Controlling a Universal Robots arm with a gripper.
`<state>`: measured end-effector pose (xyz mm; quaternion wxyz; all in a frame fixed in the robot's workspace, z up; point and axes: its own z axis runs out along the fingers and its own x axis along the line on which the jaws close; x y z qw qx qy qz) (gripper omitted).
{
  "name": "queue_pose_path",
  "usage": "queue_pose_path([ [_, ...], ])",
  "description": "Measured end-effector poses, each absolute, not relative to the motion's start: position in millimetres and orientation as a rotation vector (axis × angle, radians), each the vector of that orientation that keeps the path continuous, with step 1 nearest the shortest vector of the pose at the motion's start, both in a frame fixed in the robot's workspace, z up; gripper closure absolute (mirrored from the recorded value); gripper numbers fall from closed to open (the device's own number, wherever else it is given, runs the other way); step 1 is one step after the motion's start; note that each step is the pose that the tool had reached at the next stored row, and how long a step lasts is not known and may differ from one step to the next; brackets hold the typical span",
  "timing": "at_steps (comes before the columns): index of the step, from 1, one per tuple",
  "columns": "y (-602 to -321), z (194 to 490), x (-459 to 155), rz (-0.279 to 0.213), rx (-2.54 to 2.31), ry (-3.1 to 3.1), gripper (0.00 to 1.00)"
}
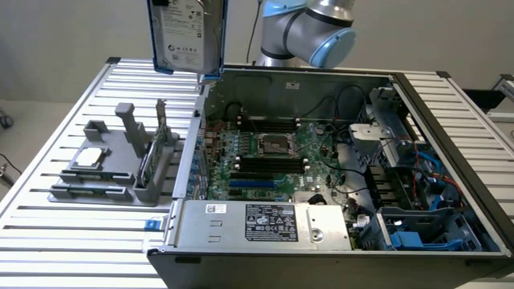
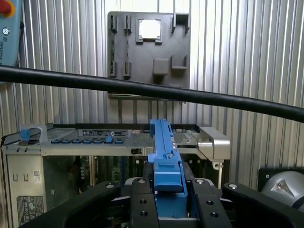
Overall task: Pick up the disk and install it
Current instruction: 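Pick up the disk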
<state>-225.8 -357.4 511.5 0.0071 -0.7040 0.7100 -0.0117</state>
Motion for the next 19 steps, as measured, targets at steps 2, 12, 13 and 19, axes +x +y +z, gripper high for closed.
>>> queue_pose_path([
  [2, -357.5, 511.5, -222.8, -0.037, -2.202, 2.221, 0.67],
  [12, -361.8, 511.5, -180.3, -0.037, -2.202, 2.221, 0.67],
  [13, -362.9, 511.5, -175.7, -0.037, -2.202, 2.221, 0.67],
  [19, -374.2, 511.5, -151.1, -0.037, -2.202, 2.221, 0.67],
])
